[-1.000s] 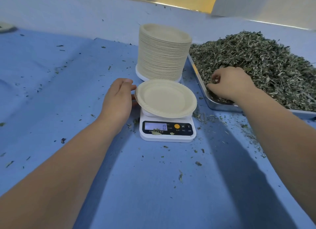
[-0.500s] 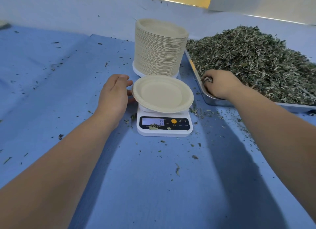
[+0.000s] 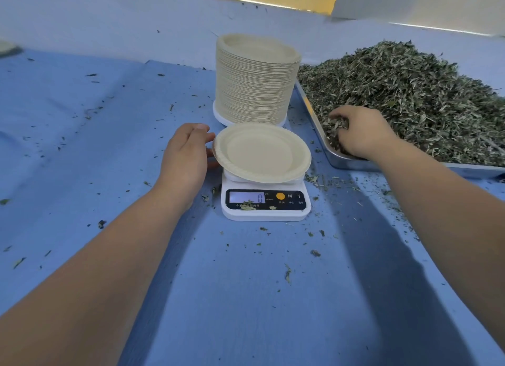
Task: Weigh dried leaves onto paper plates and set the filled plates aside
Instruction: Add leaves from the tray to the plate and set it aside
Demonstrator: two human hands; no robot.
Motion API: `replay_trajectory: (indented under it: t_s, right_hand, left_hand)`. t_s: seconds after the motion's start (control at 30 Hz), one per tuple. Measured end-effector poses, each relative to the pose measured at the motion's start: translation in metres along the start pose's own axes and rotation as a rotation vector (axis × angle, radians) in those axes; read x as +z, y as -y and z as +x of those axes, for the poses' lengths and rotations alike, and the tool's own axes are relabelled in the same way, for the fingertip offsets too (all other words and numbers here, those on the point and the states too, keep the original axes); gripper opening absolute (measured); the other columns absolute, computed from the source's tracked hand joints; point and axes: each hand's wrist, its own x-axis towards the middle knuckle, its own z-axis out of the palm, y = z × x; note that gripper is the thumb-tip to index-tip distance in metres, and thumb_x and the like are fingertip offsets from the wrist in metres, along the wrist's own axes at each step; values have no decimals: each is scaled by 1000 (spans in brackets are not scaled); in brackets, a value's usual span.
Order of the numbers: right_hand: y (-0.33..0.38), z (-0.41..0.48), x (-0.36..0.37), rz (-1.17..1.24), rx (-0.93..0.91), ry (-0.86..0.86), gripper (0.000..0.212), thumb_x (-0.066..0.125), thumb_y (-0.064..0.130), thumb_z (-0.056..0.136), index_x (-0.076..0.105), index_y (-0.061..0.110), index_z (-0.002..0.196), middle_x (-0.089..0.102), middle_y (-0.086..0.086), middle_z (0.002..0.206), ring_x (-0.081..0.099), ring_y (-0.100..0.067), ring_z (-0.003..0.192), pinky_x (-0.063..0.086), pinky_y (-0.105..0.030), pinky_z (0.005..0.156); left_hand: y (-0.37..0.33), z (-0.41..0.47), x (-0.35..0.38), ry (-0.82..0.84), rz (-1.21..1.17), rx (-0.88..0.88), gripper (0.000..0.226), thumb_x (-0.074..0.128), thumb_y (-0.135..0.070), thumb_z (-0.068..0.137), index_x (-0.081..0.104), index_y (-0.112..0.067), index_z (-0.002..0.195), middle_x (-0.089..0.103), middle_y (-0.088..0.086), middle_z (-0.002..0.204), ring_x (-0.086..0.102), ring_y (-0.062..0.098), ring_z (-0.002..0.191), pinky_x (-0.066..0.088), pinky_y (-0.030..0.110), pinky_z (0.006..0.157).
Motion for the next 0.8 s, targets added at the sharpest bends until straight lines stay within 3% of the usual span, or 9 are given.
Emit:
replay_trajectory:
  t_s: [0.1,0.17,0.23,0.33,0.47,0.57,0.8]
  right_hand:
    - [0,-3,2,-4,-25,-8,48,60,14,97,52,28,143,65,-15,126,65,-28,75,57,-40,72]
    - [-2,-3,2,22,-58,-74,43,61,20,98,55,26,140,68,-13,117,61,-21,68,51,-33,66]
    - [-1,-1,1,60,-49,-149,32,60,29,100,61,23,132,69,-9,101,55,-14,60,43,-28,60]
    - [1,-3,2,17,-50,-63,26,57,41,101,70,22,112,67,-4,88,56,-19,65,46,-31,61]
    - [-1,-7,3,62,6,-190,34,49,42,104,69,15,96,59,-3,65,54,-22,56,40,-28,50]
    - [1,-10,5,5,30,-120,42,49,44,103,67,12,86,59,-7,62,54,-25,55,38,-27,48]
    - [4,-13,0,32,24,-155,37,47,41,105,68,12,98,58,-6,63,54,-25,55,44,-31,51]
  left_hand:
    - [0,0,0,-1,12,7,19,42,-27,105,61,-30,101,68,-3,119,71,15,98,56,23,70]
    - [0,0,0,0,17,8,19,42,-27,105,61,-30,101,69,-2,119,71,16,99,57,25,73]
    - [0,1,0,-1,17,6,19,42,-27,105,61,-29,101,69,-2,119,71,17,99,57,26,74]
    - [1,0,0,-1,26,14,20,42,-27,105,61,-30,100,69,-2,118,71,15,97,56,23,70]
    - [1,0,0,2,31,14,20,42,-28,105,61,-30,101,69,-2,118,71,16,99,56,25,72]
    - [0,0,0,4,30,11,20,42,-28,105,61,-29,102,69,-2,119,71,16,99,56,24,71]
    - [0,-1,0,0,38,15,21,41,-28,105,62,-29,101,69,-2,118,71,16,99,56,27,75]
